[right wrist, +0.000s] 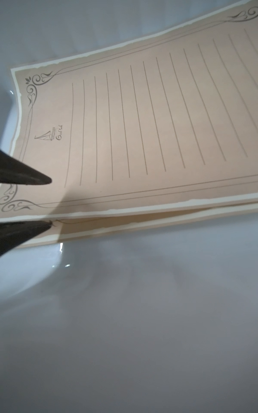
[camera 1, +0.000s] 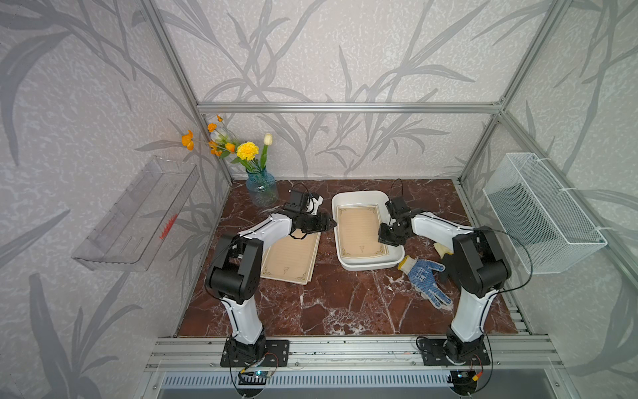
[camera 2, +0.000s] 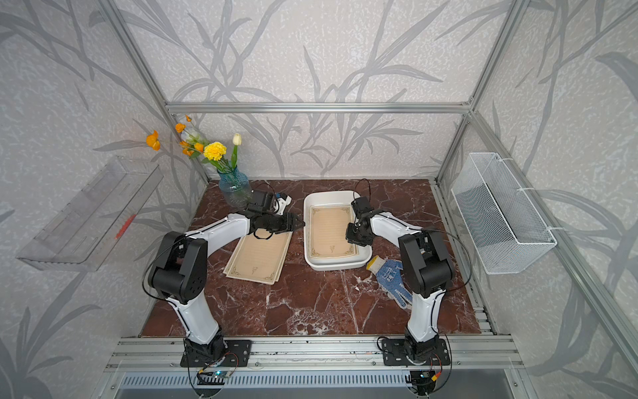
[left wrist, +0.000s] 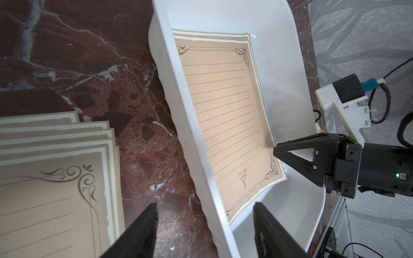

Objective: Take out the stationery paper from the storage box
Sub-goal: Pick up the stationery paper from the storage box.

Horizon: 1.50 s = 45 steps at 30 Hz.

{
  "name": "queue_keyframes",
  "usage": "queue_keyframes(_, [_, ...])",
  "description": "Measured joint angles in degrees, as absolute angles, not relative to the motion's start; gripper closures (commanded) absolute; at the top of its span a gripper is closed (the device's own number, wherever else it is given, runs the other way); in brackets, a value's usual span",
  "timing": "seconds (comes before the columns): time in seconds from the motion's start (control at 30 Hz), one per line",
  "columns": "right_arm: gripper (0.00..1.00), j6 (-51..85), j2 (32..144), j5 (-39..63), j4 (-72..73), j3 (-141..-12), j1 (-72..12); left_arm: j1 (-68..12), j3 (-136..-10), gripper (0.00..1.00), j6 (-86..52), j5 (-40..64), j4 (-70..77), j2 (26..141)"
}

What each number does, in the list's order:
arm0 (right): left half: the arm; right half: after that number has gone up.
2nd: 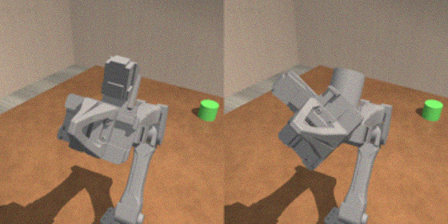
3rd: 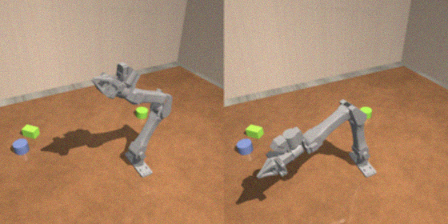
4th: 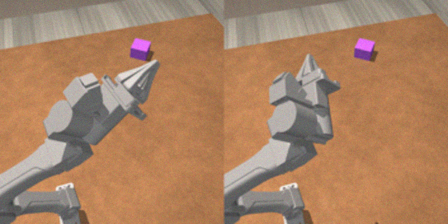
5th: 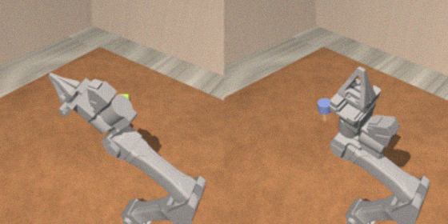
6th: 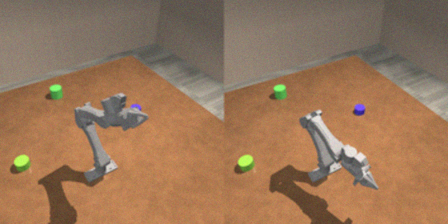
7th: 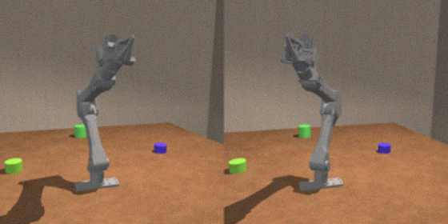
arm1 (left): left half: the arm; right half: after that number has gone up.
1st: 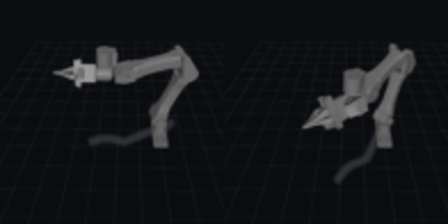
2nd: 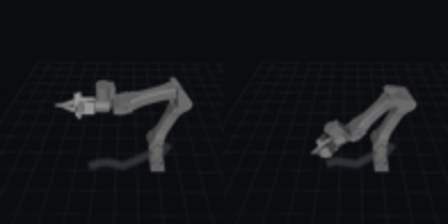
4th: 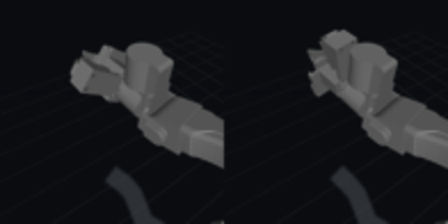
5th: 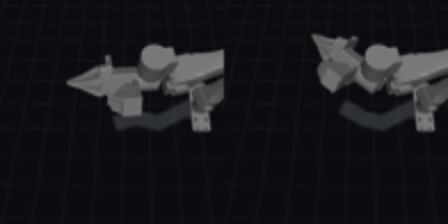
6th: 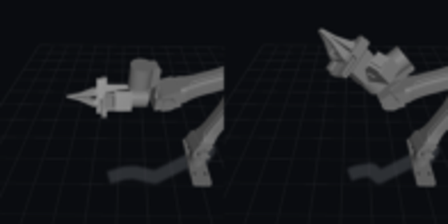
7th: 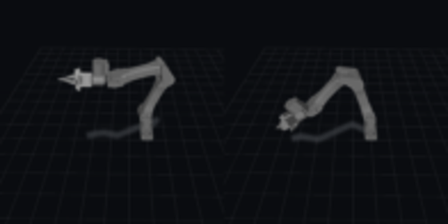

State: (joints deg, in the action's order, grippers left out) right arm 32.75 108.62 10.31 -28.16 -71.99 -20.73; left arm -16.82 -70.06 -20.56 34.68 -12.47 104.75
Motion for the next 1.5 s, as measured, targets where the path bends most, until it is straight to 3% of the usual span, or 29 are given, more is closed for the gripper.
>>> queue_keyframes(0.33, [0.82,36.6,108.4,15.0,-20.3,-68.7,-19.8,-16.8,-70.1,0.33,-20.8,35.0,-12.5,105.6])
queue_keyframes(0.6, [0.84,41.7,108.0,18.5,-14.7,-65.4,-18.3,-16.8,-70.1,0.33,-21.1,35.1,-12.5,105.7])
queue_keyframes(1.5, [0.77,46.5,108.9,29.9,-7.3,-65.6,-18.2,-17.3,-71.2,0.33,-21.7,35.4,-13.4,106.7])
